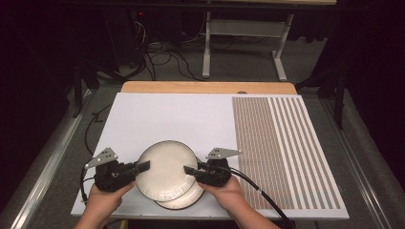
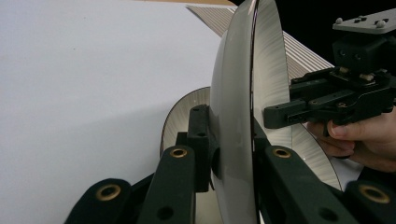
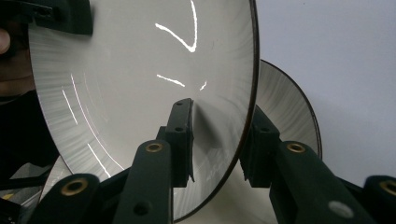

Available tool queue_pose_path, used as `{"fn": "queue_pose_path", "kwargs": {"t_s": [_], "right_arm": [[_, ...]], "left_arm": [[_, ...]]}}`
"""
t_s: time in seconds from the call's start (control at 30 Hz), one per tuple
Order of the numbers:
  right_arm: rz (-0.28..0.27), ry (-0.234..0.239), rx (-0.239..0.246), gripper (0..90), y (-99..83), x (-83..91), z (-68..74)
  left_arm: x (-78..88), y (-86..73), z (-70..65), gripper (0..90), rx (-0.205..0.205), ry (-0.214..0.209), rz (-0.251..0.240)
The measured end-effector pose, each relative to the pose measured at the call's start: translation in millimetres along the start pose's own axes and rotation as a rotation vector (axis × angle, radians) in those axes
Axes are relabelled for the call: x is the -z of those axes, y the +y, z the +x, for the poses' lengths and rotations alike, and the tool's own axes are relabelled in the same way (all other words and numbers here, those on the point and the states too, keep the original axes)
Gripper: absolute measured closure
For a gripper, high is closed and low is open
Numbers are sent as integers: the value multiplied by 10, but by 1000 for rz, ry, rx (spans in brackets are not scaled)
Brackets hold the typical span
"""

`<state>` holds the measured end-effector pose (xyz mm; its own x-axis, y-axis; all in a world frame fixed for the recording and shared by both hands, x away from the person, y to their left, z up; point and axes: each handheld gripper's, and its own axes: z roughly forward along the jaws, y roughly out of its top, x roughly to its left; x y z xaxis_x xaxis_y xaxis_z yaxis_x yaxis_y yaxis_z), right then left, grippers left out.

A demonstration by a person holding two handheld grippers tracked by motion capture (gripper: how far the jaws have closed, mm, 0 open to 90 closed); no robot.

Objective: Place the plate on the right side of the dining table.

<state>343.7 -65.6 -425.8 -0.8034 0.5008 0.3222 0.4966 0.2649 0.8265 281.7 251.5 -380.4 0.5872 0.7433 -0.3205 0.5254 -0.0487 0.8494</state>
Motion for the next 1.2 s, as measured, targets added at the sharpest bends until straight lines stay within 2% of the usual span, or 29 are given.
{"fn": "queue_pose_path", "kwargs": {"t_s": [0.1,0.57,0.7,0.9,1.07,1.2], "right_arm": [[-2,14,-28,735,-1,10,-21],[-15,45,-86,805,-2,77,-52],[-35,51,-79,832,23,123,-47],[-55,50,-62,840,70,158,-28],[-73,42,-61,842,153,232,-38],[-88,31,-43,843,228,310,-65]], "left_arm": [[-2,0,-6,801,2,-1,-4],[1,12,-21,804,2,-7,-15],[24,20,-38,804,-11,-9,-10],[39,62,-35,802,-3,-15,-21],[19,166,-67,803,-20,-21,-33],[-15,246,-101,802,-25,-27,-38]]}}
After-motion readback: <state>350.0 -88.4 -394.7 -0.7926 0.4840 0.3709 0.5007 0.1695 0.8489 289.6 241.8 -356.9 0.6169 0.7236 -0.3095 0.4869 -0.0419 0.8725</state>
